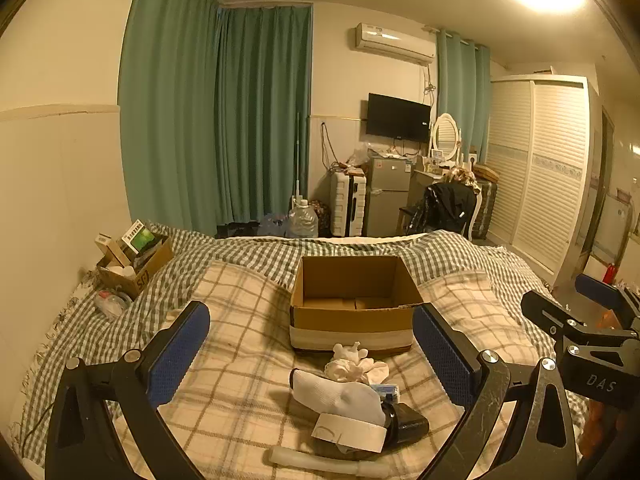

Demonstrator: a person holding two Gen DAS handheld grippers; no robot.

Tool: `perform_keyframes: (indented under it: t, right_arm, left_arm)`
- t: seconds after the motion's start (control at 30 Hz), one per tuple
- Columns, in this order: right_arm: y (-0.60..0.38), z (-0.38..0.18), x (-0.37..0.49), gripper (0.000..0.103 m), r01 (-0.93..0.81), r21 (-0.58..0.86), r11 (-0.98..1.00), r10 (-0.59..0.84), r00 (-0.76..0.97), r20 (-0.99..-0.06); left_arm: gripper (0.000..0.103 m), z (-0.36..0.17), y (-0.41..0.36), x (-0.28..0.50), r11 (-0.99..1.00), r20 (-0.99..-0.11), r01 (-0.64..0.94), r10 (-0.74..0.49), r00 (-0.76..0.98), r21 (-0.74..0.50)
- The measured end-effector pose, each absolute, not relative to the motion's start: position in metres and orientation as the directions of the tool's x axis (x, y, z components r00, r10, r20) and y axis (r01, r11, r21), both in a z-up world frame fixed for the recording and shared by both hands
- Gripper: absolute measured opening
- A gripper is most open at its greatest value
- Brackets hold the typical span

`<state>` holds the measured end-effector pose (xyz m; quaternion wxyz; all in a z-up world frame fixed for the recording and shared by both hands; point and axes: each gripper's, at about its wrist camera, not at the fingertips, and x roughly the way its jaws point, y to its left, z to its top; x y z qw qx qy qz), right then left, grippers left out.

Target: Organize objects

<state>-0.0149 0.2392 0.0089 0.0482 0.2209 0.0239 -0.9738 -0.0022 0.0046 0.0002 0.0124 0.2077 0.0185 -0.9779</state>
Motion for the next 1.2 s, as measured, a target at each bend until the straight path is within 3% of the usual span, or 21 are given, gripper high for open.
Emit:
perform_keyframes:
  t: [1.2]
  right_arm:
    - [0.232, 0.005, -0.015, 0.103, 0.147, -0.021, -0.989, -0.122, -0.885, -0.449]
  left_arm:
    - [0.103, -0.010, 0.002, -0.004, -0.998, -0.430, 0.040, -0.016, -0.903, -0.048]
